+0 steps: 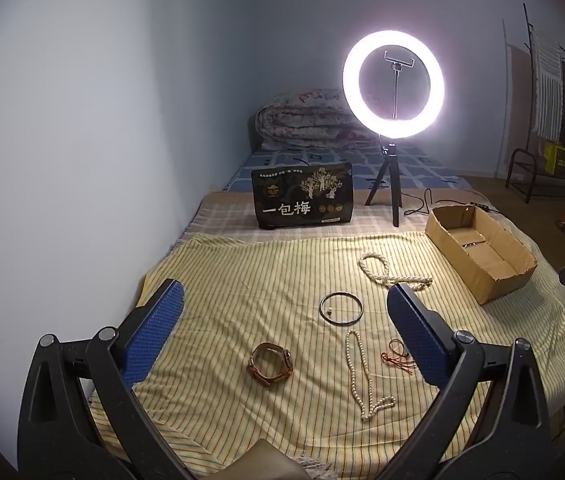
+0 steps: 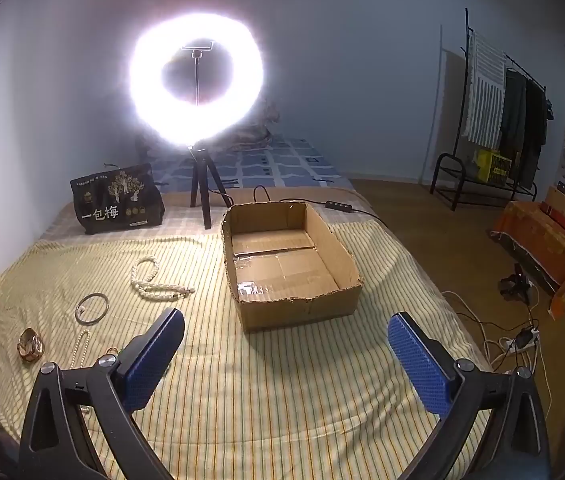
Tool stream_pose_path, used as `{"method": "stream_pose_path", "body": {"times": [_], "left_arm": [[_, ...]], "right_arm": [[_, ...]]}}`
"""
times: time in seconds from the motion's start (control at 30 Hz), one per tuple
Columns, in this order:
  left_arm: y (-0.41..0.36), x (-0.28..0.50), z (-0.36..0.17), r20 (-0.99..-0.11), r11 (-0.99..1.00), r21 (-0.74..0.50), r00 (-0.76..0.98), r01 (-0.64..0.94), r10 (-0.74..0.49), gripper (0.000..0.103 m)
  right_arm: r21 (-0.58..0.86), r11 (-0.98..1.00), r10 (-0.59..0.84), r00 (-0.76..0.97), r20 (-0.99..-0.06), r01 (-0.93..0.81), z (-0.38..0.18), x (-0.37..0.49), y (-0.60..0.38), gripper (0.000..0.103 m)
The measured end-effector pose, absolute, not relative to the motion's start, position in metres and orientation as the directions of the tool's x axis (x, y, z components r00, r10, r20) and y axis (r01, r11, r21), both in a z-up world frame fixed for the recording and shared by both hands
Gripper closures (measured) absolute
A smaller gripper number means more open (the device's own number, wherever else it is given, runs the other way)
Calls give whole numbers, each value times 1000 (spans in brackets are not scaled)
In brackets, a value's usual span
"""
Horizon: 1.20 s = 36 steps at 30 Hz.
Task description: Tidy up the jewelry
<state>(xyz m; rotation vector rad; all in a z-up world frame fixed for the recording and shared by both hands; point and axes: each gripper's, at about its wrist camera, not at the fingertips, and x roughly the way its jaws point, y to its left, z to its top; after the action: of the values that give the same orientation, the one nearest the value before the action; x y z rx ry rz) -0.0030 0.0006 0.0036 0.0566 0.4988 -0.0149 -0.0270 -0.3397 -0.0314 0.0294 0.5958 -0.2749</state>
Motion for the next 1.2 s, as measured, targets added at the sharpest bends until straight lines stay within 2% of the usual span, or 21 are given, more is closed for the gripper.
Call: {"method": "stream_pose_path", "body": {"times": [1.2], "left_arm": [[8,1,13,-472,999,42,881,13,9,0]], "right_arm": [[-41,966,-232,790,-568,254,-35,-25,-336,0]]}}
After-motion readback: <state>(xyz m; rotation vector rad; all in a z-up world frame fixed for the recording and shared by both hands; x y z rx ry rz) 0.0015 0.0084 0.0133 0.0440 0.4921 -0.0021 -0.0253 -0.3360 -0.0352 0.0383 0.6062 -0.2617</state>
